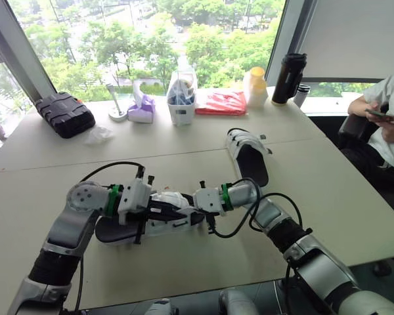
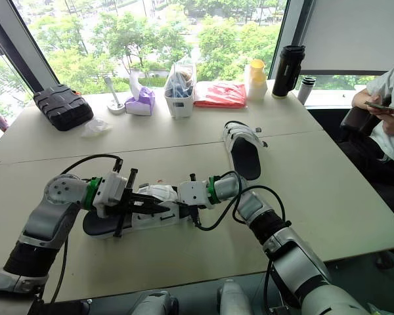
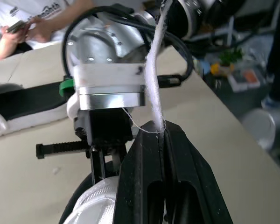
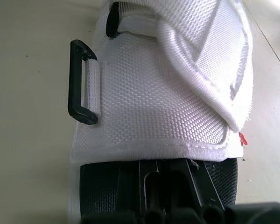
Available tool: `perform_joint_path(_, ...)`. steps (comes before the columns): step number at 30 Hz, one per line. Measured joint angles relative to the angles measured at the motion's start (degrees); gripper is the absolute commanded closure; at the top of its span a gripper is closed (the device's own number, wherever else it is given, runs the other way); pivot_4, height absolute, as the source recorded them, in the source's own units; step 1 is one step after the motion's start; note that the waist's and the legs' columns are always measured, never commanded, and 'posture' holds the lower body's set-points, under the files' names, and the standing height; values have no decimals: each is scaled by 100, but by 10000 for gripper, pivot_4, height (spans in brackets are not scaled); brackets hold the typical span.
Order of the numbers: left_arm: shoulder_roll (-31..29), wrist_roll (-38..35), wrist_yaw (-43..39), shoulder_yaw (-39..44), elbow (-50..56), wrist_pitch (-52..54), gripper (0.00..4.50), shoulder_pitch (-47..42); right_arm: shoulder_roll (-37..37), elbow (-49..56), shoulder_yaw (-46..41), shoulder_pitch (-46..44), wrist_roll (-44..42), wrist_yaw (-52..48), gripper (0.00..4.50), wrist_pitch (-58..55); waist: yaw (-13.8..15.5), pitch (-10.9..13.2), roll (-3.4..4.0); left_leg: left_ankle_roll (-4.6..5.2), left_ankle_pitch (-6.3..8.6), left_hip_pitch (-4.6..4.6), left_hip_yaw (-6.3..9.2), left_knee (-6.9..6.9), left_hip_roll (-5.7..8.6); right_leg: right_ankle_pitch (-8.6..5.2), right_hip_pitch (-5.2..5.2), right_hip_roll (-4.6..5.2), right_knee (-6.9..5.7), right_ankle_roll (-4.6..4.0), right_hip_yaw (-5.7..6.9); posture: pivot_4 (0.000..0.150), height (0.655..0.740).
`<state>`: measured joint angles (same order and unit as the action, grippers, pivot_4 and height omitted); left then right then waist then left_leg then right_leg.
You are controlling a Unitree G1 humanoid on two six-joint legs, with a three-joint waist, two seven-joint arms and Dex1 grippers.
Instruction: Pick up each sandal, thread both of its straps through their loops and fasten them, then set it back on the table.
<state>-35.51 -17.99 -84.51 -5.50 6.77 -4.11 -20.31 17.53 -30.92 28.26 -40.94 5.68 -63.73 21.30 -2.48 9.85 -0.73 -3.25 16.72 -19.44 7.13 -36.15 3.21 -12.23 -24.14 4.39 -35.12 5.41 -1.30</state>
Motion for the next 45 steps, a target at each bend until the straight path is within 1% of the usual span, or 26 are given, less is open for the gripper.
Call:
perform_joint_path(1,-34,120,-68,-96,-69,-336,37312,-2,-1,-20,1,-5,2,0,45000,27,0,0,0,0,0,0,-1,0,0,0,0,0,0,0,0,1500,7400)
perform_joint_path(2,-42,159,-116,-135,-117,-520,32348,-5,-2,-27,1,-7,2,0,45000,36,1,0,0,1,0,0,-1,0,0,0,0,0,0,0,0,1500,7400)
perform_joint_path(3,-65,208,-180,-207,-198,-788,28789,-20,-3,-36,1,-14,8,0,45000,42,1,0,0,1,0,0,-1,0,0,0,0,0,0,0,1,1500,7400)
perform_joint_path(4,-87,249,-227,-246,-262,-1004,23079,-28,-6,-40,3,-20,17,0,45000,47,-1,0,0,1,0,0,-1,0,-1,0,0,0,0,0,1,1500,7400)
perform_joint_path(5,-120,266,-263,-277,-319,-1177,18981,-42,-7,-42,4,-21,20,0,45000,52,-1,0,0,1,0,0,-1,-1,-1,0,0,0,0,1,1,1500,7400)
perform_joint_path(8,-322,358,-298,-290,-471,-1635,4198,-71,-9,-63,13,-35,23,0,45000,82,-6,0,0,2,0,0,-1,0,-1,-1,-1,0,-1,2,1,1500,7400)
perform_joint_path(9,-402,368,-297,-285,-484,-1732,179,-58,-10,-73,15,-41,23,-3,45000,93,-6,0,0,2,0,0,-1,0,-1,-1,-1,0,-1,1,1,1500,7400)
perform_joint_path(12,-663,322,-181,-167,-453,-1745,179,131,-14,-87,28,-57,28,-5,45000,106,-11,1,1,4,0,1,1,0,-3,-4,-1,0,-2,8,1,1500,7400)
perform_joint_path(13,-735,207,-50,-28,-401,-1595,179,284,-15,-86,36,-59,29,-4,45000,111,-14,1,2,5,1,1,9,0,-6,-13,-3,-1,-3,22,0,1500,7400)
perform_joint_path(15,-854,35,153,193,-335,-1315,179,451,-3,-87,34,-63,31,-7,45000,117,-9,2,3,5,1,0,18,-1,-7,-14,-4,-1,-4,23,2,1500,7400)
perform_joint_path(17,-1040,-358,504,578,2,-629,179,921,-21,-95,62,-79,40,-3,45000,124,-31,3,6,10,4,2,15,1,-13,-15,-6,1,-7,25,-2,1500,7400)
perform_joint_path(19,-1222,-1039,946,995,458,514,179,1690,-25,-90,75,-83,39,-17,45000,160,-58,6,12,19,9,2,17,3,-13,-23,-8,3,-11,33,-3,1500,7400)
perform_joint_path(21,-1270,-1733,1344,1250,828,1573,179,2267,17,-95,68,-112,37,-57,45000,173,-33,8,10,20,10,0,24,1,-13,-19,-8,3,-11,42,2,1500,7400)
perform_joint_path(25,-1267,-3377,2255,1494,1589,3641,179,3288,50,-102,65,-105,42,-62,45000,172,-7,9,10,20,10,4,31,-3,-12,-30,4,4,-11,28,5,1500,7400)
perform_joint_path(26,-1227,-3520,2371,1483,1678,3851,179,3418,55,-100,61,-103,42,-62,45000,173,-6,12,14,20,10,6,30,-3,-11,-31,7,4,-11,27,5,1500,7400)
perform_joint_path(28,-1056,-3627,2674,1435,1799,4150,179,3528,72,-89,58,-95,41,-65,45000,172,5,12,15,20,10,6,32,-4,-10,-36,10,4,-10,18,10,1500,7400)
perform_joint_path(31,-614,-3663,3198,1263,1817,4430,179,3336,93,-42,46,-60,41,-64,45000,161,18,10,15,19,10,6,33,-6,-6,-35,12,4,-9,16,11,1500,7400)
perform_joint_path(35,40,-3260,3897,725,1732,4523,179,2869,117,43,43,-14,40,-63,45000,125,26,5,13,18,10,6,32,-4,1,-28,15,7,-5,8,10,1500,7400)
perform_joint_path(37,196,-3120,4033,550,1669,4555,179,2799,117,77,43,-6,40,-61,45000,84,26,5,13,18,10,5,32,-3,0,-28,14,8,-4,7,10,1500,7400)
perform_joint_path(45,430,-2761,4241,92,1583,4747,179,2483,163,173,23,37,41,-57,45000,-6,52,4,12,18,10,5,31,-4,1,-34,17,10,-1,16,10,1500,7400)
